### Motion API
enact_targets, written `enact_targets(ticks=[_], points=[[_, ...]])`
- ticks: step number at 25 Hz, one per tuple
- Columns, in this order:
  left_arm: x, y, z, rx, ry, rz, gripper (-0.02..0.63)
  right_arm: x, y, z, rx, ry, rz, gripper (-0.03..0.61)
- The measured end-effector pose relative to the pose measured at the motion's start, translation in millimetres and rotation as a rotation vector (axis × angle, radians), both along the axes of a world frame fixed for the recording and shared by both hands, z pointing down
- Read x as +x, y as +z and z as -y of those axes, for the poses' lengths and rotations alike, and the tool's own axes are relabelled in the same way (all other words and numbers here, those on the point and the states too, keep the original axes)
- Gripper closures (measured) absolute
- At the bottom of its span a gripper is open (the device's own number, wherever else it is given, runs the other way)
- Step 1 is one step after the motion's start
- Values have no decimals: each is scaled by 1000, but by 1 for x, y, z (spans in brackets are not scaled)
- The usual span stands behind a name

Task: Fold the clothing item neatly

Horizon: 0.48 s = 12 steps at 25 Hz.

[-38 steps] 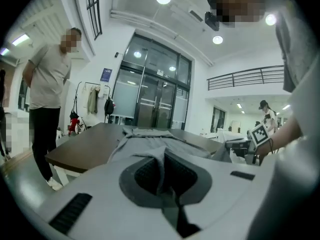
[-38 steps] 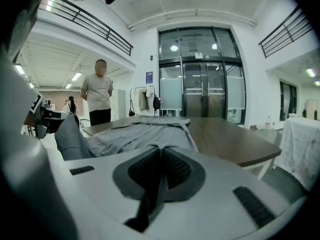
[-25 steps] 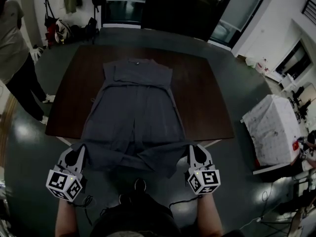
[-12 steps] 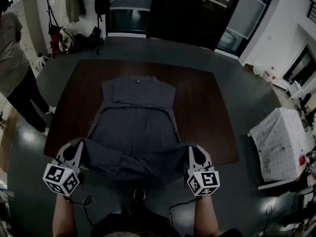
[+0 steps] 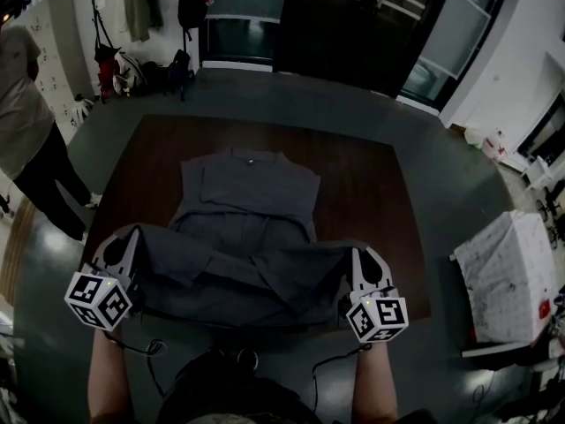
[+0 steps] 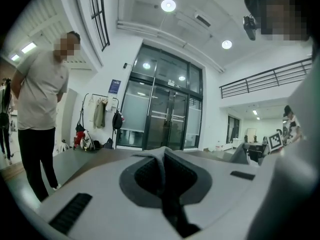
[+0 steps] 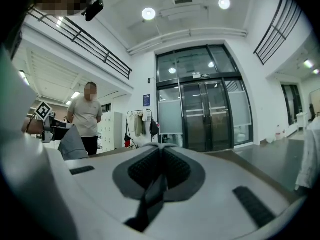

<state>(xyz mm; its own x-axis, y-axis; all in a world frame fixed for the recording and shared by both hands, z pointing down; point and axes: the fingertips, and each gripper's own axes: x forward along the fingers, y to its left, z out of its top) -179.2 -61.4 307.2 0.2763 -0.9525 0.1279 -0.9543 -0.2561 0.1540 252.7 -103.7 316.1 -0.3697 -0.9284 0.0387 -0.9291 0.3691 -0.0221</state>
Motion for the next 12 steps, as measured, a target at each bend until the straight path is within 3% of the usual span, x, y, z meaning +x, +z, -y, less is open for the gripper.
enact_targets(ticks=[7,12], points=[[-12,13,77,-54,25,25,600,-13,7,66,-87,-10,-33,578],[-7,22,136,-82,99,-19,599,-39,6,114,-103,-31,-48,578]])
